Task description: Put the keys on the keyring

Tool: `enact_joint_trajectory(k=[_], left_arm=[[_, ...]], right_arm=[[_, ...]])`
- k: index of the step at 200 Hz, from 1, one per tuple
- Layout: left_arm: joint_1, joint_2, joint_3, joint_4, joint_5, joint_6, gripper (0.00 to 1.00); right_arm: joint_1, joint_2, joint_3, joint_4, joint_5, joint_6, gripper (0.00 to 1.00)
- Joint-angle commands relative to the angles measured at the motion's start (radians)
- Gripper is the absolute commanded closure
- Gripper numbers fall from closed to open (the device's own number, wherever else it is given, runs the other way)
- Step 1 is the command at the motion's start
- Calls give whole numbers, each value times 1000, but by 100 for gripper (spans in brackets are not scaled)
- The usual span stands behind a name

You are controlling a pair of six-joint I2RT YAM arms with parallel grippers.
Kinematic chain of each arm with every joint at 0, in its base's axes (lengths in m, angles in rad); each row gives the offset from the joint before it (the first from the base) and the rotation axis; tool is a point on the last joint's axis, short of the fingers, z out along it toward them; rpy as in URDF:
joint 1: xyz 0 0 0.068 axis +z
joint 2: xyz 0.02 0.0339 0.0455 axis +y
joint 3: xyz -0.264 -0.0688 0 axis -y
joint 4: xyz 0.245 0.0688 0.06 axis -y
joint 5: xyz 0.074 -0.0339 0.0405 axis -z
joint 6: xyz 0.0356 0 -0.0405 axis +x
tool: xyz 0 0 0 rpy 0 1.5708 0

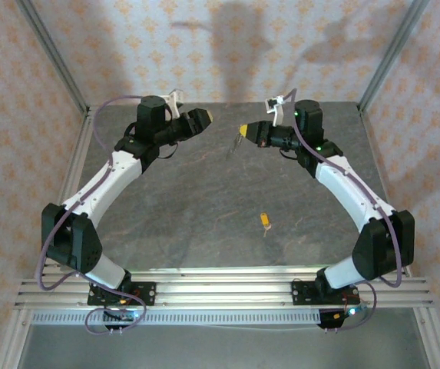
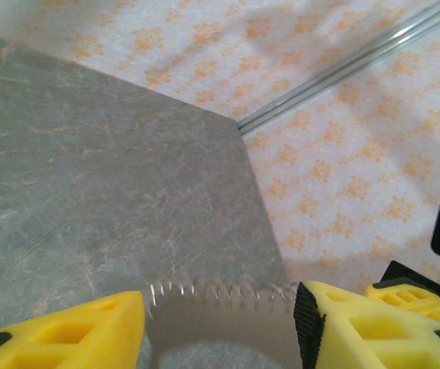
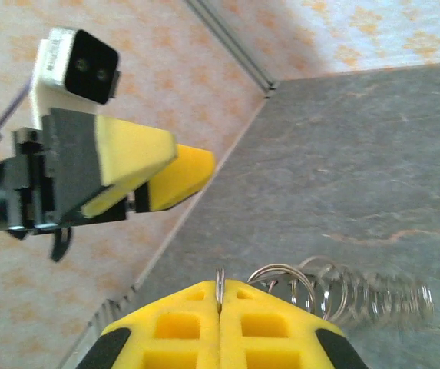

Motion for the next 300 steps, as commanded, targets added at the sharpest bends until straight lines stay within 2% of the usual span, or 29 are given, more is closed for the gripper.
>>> enact_joint_trajectory(k=[1,61,115,175,228,300], left_arm=[[4,-33,26,87,68,23,48],[-59,-87,-17,182,119,40,48],[-104,-68,-27,308,151,-15,51],[-143,-52,-46,357,189,-15,57],[-162,-39,-69,399,210,-27,64],[-171,-33,-114,469,233,-56,70]], right_arm=[[-4,-53,-12,151,-121,72,100],[-4,-99,-66,264,-200,159,100],[-5,-111,-115,363,-231,235,100],[-5,-109,-123,406,-261,272,100],[-4,-121,-137,417,-255,282,100],[-3,-124,-143,426,-245,285,100]])
